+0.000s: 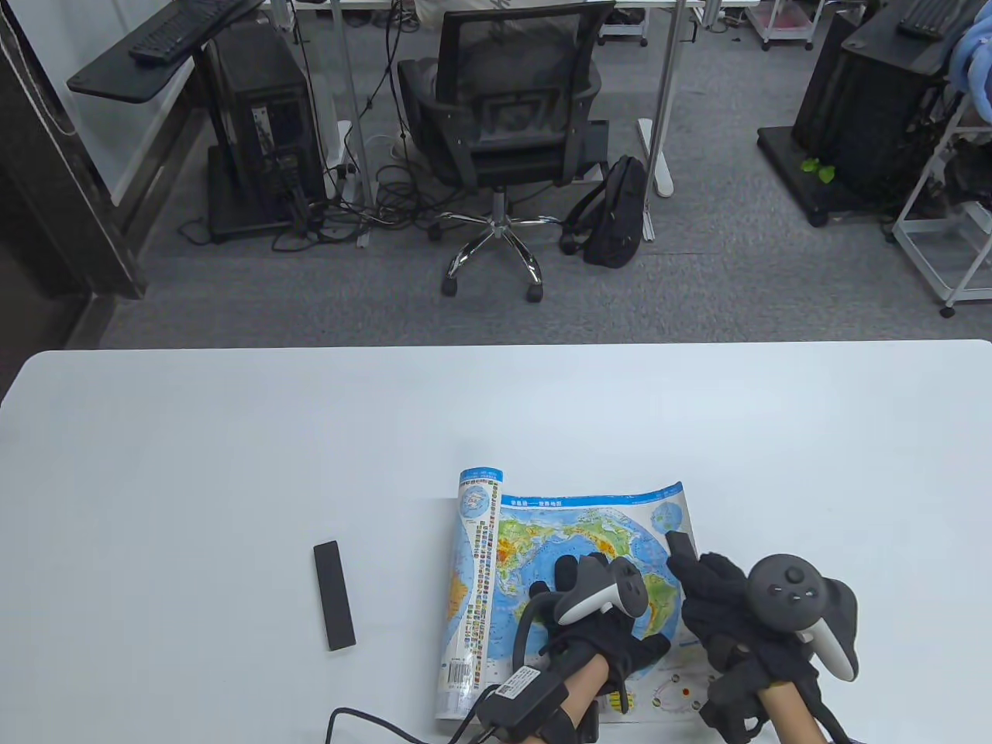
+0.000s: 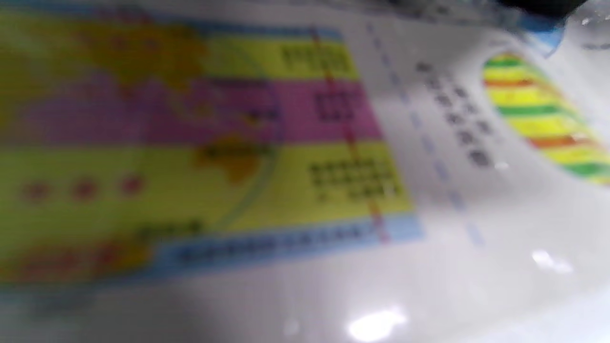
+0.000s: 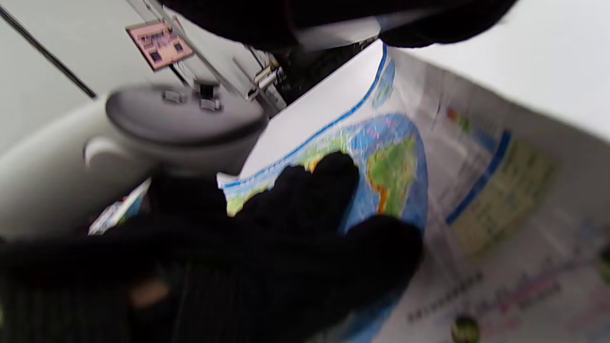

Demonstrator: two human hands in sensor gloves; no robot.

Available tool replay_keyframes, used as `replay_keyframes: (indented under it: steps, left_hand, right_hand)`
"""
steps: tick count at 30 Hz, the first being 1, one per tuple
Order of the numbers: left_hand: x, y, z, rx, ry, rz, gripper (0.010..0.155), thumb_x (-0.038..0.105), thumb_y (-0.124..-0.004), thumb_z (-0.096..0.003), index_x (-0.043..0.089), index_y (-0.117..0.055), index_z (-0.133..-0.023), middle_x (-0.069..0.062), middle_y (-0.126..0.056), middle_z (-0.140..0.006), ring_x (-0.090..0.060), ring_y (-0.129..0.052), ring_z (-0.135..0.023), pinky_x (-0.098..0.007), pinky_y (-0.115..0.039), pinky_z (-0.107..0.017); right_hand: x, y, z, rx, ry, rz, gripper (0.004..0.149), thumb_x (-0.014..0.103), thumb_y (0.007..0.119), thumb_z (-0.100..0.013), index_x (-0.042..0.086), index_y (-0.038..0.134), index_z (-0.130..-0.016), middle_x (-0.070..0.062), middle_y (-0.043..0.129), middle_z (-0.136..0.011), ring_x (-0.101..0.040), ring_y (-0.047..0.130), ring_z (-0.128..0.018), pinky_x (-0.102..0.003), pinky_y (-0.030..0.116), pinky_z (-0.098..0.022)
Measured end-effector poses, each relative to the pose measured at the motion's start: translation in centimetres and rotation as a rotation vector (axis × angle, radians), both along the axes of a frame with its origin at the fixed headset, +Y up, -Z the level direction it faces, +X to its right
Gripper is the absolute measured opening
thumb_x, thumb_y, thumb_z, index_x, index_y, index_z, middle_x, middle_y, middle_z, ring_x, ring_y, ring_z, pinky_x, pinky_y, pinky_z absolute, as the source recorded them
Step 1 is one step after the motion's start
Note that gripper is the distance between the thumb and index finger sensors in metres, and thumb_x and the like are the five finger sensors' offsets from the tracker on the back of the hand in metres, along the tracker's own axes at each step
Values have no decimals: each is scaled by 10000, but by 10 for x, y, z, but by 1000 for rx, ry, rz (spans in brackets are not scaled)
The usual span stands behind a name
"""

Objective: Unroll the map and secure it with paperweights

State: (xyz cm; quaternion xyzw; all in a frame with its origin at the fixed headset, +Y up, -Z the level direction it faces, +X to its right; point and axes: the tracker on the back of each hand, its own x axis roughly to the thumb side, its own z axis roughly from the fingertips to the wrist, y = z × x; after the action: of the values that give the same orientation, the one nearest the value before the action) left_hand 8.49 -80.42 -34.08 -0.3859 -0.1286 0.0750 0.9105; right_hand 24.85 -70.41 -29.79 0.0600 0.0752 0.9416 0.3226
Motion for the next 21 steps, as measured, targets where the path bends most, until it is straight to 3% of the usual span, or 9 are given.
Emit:
replay_keyframes:
  steps: [7, 21]
  left_hand:
    - [1, -1, 1, -1, -4, 6, 835, 819, -400, -461, 470, 197, -929, -23, 364, -942, -408, 304, -821, -714, 47, -487]
    - [2, -1, 2, 3, -3, 12, 834, 812, -406, -471, 462, 189, -939, -30, 356, -947, -415, 298, -822, -714, 42, -490]
  right_hand:
    - [-9, -39, -13, -100, -53, 375, 511, 127, 764, -483, 119, 625, -975, -402, 480, -996, -539, 651, -742, -553, 760, -446]
    - [-24, -51, -27, -97, -65, 537, 523, 144, 776, -499, 149, 577, -983, -333, 446, -1038, -522, 650, -733, -504, 773, -498]
